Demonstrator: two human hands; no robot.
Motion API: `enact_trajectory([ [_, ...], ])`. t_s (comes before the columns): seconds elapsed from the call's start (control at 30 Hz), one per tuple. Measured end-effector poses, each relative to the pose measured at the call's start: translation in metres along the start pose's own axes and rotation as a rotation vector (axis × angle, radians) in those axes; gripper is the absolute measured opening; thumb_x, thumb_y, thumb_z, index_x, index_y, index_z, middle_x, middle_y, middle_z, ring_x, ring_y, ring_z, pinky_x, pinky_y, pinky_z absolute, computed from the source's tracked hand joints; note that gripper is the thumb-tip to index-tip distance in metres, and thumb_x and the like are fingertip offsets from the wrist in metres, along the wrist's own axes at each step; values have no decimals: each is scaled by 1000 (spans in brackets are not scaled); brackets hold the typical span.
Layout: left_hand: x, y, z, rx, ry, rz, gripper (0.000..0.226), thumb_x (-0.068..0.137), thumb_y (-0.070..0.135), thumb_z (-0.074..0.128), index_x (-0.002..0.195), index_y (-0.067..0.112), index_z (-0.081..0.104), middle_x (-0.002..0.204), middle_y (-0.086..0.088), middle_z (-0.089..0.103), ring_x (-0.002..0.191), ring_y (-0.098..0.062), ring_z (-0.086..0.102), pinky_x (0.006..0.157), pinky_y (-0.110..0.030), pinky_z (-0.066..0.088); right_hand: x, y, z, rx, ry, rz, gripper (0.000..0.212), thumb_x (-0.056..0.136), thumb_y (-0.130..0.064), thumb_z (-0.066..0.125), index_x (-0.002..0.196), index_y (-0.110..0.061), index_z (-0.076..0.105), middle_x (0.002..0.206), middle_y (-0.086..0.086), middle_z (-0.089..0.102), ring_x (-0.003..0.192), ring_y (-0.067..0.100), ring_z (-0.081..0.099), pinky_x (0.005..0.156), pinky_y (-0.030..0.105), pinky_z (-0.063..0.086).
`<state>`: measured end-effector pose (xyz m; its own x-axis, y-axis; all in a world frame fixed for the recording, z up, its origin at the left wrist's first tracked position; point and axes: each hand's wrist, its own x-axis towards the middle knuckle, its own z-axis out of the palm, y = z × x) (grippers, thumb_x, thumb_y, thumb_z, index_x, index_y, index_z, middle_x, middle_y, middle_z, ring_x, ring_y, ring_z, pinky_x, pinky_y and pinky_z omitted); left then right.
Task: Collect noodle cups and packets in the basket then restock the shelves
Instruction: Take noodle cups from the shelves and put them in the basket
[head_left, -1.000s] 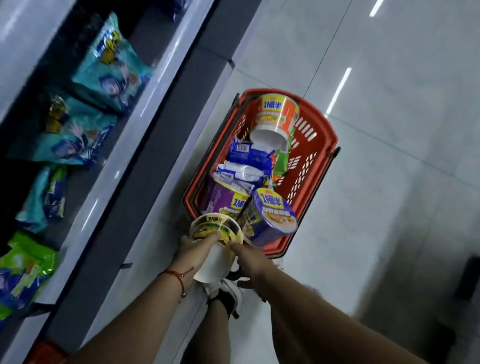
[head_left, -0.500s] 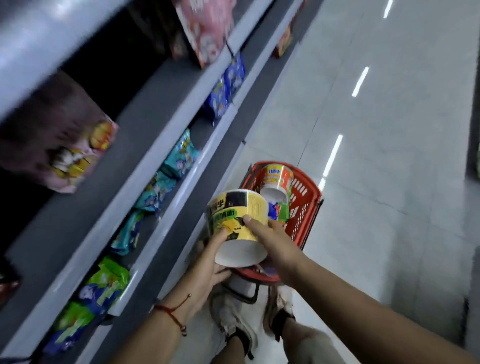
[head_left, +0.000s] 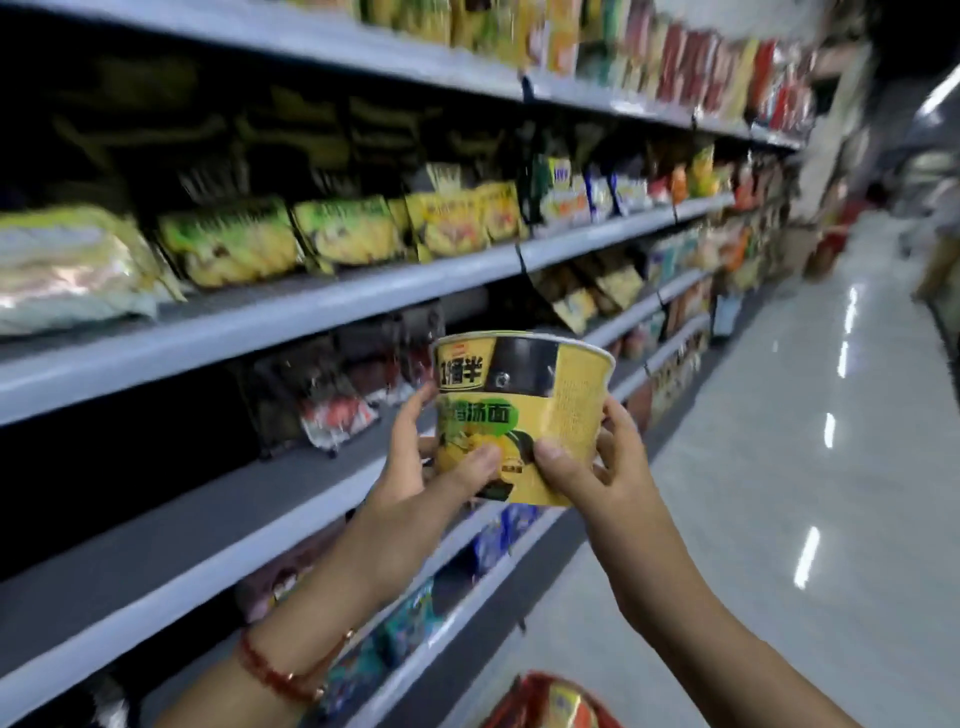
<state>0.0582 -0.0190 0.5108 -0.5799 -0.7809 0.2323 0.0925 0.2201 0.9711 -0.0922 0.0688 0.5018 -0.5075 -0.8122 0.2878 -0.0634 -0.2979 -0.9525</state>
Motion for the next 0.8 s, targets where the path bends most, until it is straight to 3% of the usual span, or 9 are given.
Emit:
enact_trajectory([
  [0.1, 2, 64, 16, 9, 100, 122, 102, 54, 69, 73, 140, 57, 20, 116, 31, 64, 105, 7, 63, 90, -27, 48, 10, -62, -12, 64, -103, -130, 74, 69, -52, 72, 134, -54, 36, 124, -24, 58, 100, -9, 64, 72, 10, 53],
  [0.2, -5, 118, 22, 30, 161, 196, 86, 55, 71, 74, 127, 62, 27, 107, 32, 67, 98, 9, 65, 82, -23, 47, 21, -110, -20, 136, -211, -162, 82, 59, -58, 78, 133, -52, 43, 126, -20, 60, 100, -2, 67, 71, 17, 57],
  [0.3, -11, 159, 24, 94, 207, 204, 101, 48, 76, 71, 134, 58, 22, 102, 32, 69, 97, 5, 67, 83, -25, 49, 32, -144, -22, 177, -291, -203, 84, 52, -49, 82, 129, -46, 47, 123, -13, 63, 95, 3, 70, 67, 21, 58],
  [0.37, -15, 183, 27, 129, 252, 221, 109, 43, 79, 69, 138, 55, 20, 109, 28, 68, 100, 2, 66, 82, -24, 48, 36, -165, -20, 187, -332, -233, 81, 55, -48, 80, 128, -48, 45, 123, -12, 63, 92, 2, 71, 67, 22, 57],
  [0.47, -25, 216, 34, 178, 316, 235, 100, 56, 82, 64, 140, 50, 20, 119, 23, 59, 103, 2, 60, 81, -20, 46, 40, -189, -15, 200, -366, -265, 83, 55, -53, 77, 130, -48, 42, 129, -11, 58, 90, 0, 70, 68, 20, 56],
  [0.6, -42, 243, 35, 376, 394, 252, 109, 44, 94, 56, 137, 60, 12, 118, 29, 56, 105, 4, 58, 94, -30, 48, 40, -211, -9, 263, -444, -287, 64, 58, -48, 75, 114, -53, 45, 125, -12, 59, 88, 0, 71, 72, 23, 55],
  [0.67, -52, 249, 31, 445, 425, 260, 113, 37, 96, 56, 135, 64, 8, 123, 29, 55, 109, 3, 57, 98, -32, 46, 38, -216, -4, 282, -507, -304, 72, 51, -52, 78, 115, -53, 45, 125, -14, 59, 90, -1, 70, 75, 25, 56],
  [0.73, -61, 255, 25, 476, 464, 272, 113, 36, 97, 57, 134, 65, 9, 126, 30, 53, 111, 9, 56, 98, -26, 44, 36, -218, 4, 274, -558, -313, 84, 42, -55, 76, 118, -53, 41, 123, -21, 57, 90, -6, 69, 71, 20, 57],
  [0.8, -68, 260, 18, 517, 500, 285, 106, 36, 95, 57, 128, 66, 11, 119, 36, 54, 100, 21, 55, 85, -13, 41, 33, -220, 12, 256, -595, -342, 89, 41, -57, 76, 120, -57, 35, 122, -28, 53, 93, -9, 67, 71, 17, 56],
])
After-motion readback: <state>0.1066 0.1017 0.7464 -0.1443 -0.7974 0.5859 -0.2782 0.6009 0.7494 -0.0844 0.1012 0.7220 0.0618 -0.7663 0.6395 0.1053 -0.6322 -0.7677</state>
